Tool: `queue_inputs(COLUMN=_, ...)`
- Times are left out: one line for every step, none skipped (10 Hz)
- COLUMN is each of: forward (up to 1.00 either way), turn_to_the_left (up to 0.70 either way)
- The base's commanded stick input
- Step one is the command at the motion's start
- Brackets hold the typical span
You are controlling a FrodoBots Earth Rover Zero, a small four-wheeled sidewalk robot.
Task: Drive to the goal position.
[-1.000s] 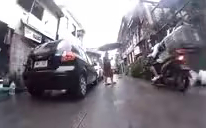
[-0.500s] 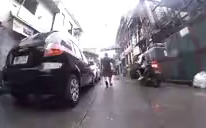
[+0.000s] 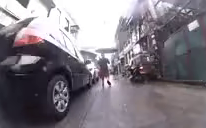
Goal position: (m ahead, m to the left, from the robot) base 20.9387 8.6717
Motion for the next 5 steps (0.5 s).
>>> queue_inputs(forward=0.99, turn_to_the_left=0.23)
queue_inputs(forward=0.99, turn_to_the_left=0.0)
queue_inputs(forward=0.99, turn_to_the_left=0.0)
queue_inputs(forward=0.99, turn_to_the_left=0.0)
queue_inputs(forward=0.99, turn_to_the_left=0.0)
